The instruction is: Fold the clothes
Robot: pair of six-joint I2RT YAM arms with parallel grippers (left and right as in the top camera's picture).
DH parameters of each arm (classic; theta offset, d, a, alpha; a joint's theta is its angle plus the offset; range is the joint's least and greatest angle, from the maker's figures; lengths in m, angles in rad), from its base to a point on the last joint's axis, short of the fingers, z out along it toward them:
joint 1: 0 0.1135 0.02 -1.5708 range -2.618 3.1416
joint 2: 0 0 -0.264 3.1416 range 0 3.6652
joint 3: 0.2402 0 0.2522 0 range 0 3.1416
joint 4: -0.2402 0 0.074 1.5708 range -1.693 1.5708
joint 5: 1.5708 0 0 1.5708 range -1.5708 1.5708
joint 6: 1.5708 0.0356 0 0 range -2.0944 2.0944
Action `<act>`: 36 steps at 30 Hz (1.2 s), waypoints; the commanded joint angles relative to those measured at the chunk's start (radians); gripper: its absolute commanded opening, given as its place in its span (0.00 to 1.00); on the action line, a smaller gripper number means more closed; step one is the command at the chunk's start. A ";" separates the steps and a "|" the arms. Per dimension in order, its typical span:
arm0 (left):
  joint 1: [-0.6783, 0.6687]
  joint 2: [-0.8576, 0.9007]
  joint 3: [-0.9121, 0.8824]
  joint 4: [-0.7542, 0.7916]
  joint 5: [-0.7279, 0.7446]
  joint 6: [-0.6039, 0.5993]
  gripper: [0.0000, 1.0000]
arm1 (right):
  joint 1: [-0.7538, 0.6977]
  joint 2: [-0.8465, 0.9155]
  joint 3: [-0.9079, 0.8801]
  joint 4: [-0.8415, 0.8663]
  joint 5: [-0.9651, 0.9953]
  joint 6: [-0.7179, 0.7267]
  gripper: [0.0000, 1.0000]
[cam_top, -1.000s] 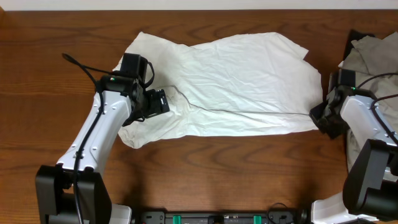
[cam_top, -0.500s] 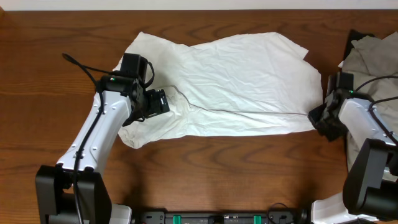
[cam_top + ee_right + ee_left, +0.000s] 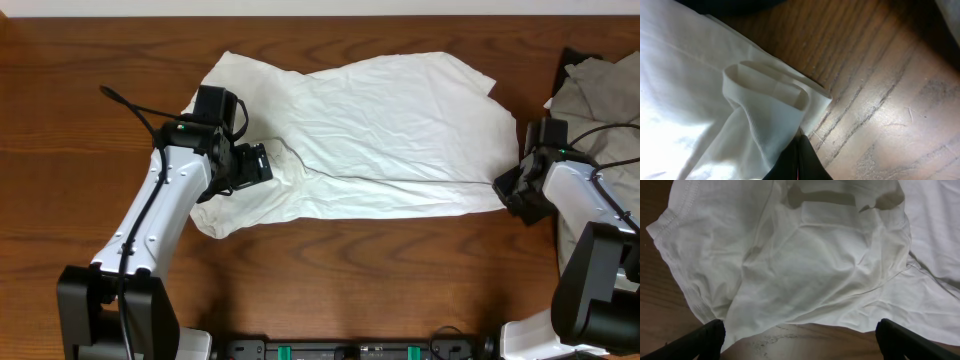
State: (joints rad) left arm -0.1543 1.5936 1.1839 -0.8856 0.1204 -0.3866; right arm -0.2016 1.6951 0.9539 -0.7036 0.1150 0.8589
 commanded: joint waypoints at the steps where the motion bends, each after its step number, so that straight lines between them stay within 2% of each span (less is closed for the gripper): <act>1: -0.002 0.004 -0.005 -0.003 -0.016 0.008 0.98 | 0.006 0.007 -0.004 0.012 0.000 -0.011 0.02; 16: -0.002 0.004 -0.005 0.000 -0.016 0.008 0.98 | 0.006 0.010 -0.004 0.103 -0.028 -0.010 0.03; 28: -0.002 0.004 -0.005 0.005 -0.016 0.008 0.98 | 0.031 0.130 -0.004 0.206 -0.082 -0.007 0.02; 36: -0.002 0.004 -0.005 0.008 -0.016 0.008 0.98 | 0.033 0.137 0.014 0.285 -0.098 -0.007 0.02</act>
State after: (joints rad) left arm -0.1543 1.5936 1.1839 -0.8787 0.1204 -0.3866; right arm -0.1818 1.7927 0.9634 -0.4252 0.0334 0.8547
